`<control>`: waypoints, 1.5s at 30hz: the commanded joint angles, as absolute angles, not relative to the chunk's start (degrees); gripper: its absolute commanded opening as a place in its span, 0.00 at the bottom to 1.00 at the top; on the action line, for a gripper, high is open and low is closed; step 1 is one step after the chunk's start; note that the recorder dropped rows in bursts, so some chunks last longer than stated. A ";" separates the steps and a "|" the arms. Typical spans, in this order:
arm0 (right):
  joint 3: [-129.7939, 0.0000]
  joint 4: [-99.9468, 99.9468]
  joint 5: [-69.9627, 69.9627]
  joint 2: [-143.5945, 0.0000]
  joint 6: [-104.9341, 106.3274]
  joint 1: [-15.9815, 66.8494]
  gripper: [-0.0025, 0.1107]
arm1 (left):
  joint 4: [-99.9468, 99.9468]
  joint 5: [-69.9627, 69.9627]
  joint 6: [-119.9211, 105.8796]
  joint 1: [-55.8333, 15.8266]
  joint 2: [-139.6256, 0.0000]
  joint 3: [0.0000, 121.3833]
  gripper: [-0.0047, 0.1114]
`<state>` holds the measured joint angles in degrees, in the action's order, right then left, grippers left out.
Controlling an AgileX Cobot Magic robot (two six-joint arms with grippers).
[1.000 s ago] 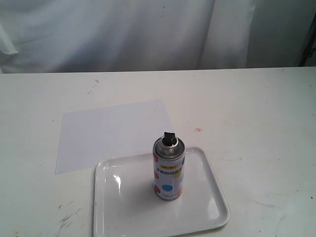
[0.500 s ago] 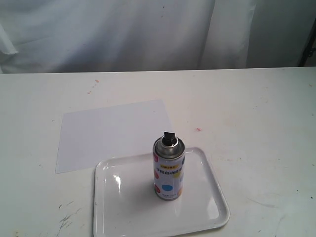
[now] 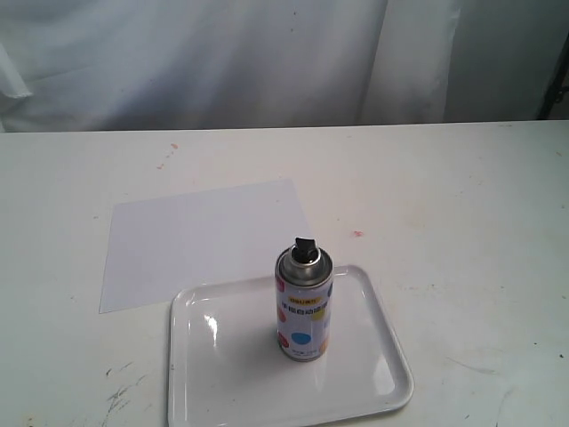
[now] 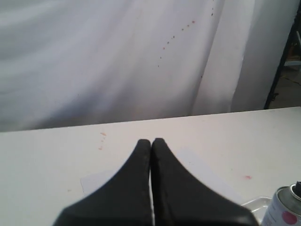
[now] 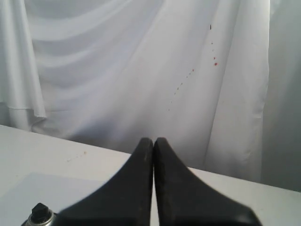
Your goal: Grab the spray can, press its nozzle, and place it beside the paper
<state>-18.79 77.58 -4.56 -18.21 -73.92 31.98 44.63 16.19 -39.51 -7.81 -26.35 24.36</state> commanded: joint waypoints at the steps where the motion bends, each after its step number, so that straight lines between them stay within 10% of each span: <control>1: -16.88 76.37 -4.80 -18.11 -74.54 31.68 0.02 | 47.85 16.27 -38.81 -7.96 -26.15 21.62 0.04; 29: -16.88 76.37 -4.79 -18.11 -74.40 31.68 0.02 | 47.31 16.55 -39.47 -7.96 -25.51 20.85 0.04; 45: -16.88 70.77 -4.79 -18.11 -74.65 31.68 0.02 | -2.03 13.60 -1.11 -7.96 -6.01 10.25 0.04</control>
<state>-17.09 72.14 -4.64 -18.21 -74.92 31.98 -0.42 14.45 -3.86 -7.81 -8.56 12.63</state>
